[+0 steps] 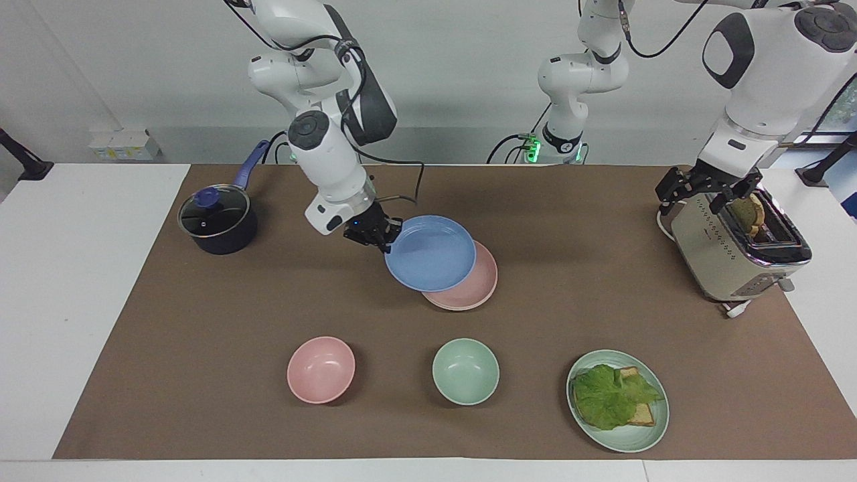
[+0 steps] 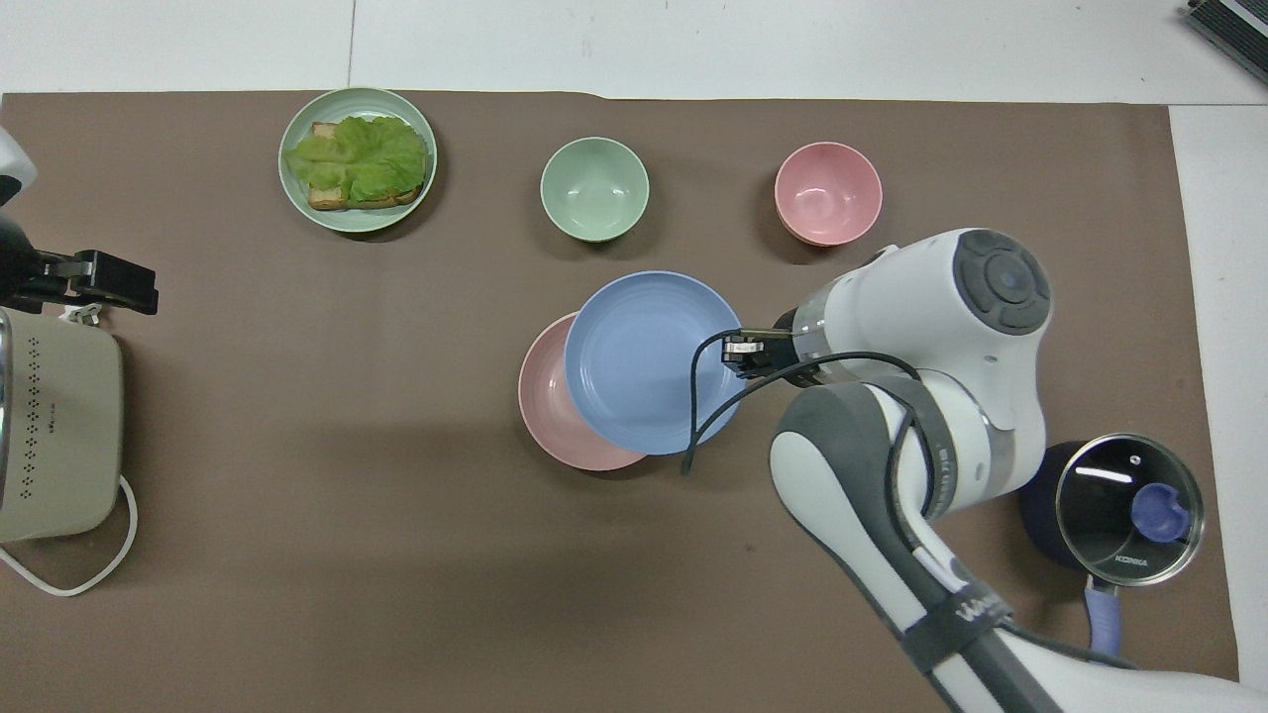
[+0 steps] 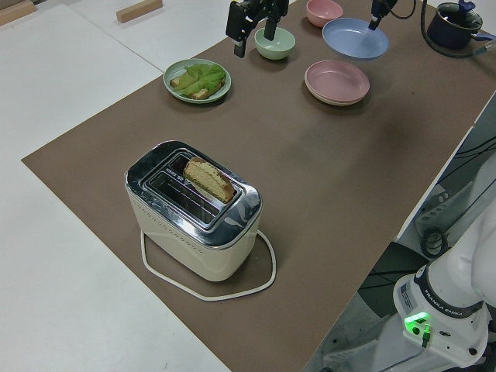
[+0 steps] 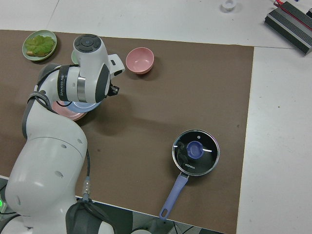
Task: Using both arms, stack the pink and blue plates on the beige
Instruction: 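Carry the blue plate with the right gripper onto the pink plate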
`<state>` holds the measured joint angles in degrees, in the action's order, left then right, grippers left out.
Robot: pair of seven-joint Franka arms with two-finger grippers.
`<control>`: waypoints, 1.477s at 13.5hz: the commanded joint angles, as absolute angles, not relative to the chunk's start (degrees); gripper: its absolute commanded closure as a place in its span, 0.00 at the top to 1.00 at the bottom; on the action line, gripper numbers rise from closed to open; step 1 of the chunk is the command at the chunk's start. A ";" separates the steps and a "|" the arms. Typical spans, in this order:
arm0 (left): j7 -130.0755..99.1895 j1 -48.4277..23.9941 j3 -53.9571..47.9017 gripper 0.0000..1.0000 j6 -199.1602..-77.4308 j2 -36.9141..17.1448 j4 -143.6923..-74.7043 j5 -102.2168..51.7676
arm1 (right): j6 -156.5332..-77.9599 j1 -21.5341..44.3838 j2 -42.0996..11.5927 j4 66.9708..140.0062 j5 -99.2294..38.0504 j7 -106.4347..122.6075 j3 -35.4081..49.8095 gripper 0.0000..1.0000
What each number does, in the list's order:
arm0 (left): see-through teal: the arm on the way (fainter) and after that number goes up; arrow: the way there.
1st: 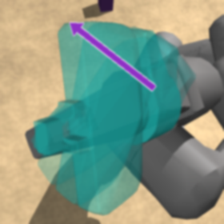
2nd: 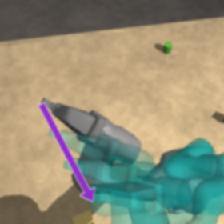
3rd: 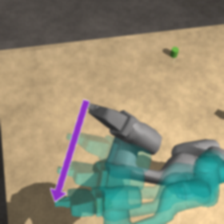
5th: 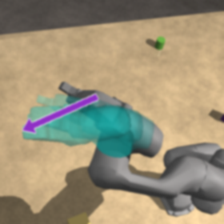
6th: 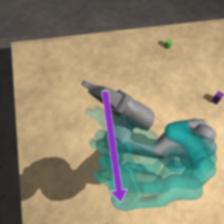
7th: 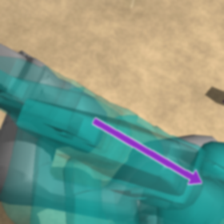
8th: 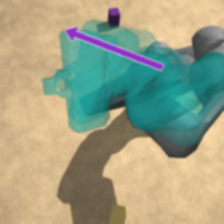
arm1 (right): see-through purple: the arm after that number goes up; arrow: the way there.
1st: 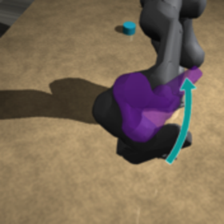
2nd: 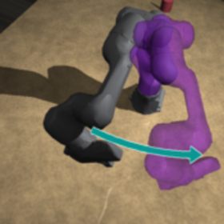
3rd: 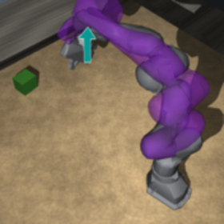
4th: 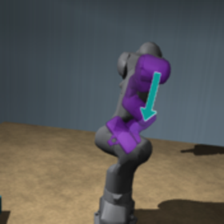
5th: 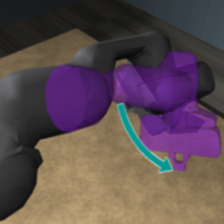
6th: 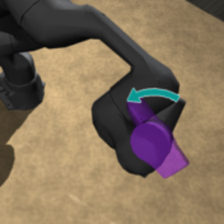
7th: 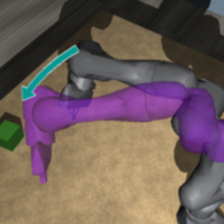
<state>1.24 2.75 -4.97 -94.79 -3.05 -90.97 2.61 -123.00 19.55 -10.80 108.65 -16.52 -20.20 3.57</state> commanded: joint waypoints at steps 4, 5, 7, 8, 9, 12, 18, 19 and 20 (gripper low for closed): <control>1.58 3.34 -5.36 1.00 -93.78 -2.37 -90.79 2.81 | -126.39 23.55 -17.66 105.29 -14.41 -24.26 3.25 0.00; 1.58 3.34 -5.36 1.00 -93.78 -2.37 -90.79 2.90 | -126.30 23.47 -17.75 105.55 -14.24 -24.17 3.25 0.00; 1.58 3.34 -5.36 1.00 -93.78 -2.37 -90.79 2.90 | -126.38 23.38 -18.19 105.73 -13.80 -23.82 3.25 0.00; 1.58 3.34 -5.36 1.00 -93.78 -2.46 -90.79 2.81 | -126.39 23.47 -18.98 105.73 -13.80 -23.91 3.25 0.00; 1.58 3.34 -5.36 1.00 -93.78 -2.37 -90.79 2.90 | -126.47 23.55 -19.07 105.73 -13.71 -23.91 3.25 0.00; 1.58 3.34 -5.36 1.00 -93.78 -2.37 -90.79 2.81 | -128.83 23.29 -19.42 106.52 -13.45 -23.12 3.25 0.00; 1.58 3.34 -5.36 1.00 -93.78 -2.46 -90.79 2.90 | -129.20 23.38 -19.60 106.96 -13.54 -23.55 3.34 0.16; 1.58 3.34 -5.36 1.00 -93.78 -2.37 -90.79 2.90 | -129.03 23.38 -19.60 106.96 -13.62 -23.73 3.34 0.16; 1.58 3.34 -5.36 1.00 -93.78 -2.37 -90.79 2.90 | -128.68 23.47 -19.60 106.96 -13.62 -23.82 3.34 0.16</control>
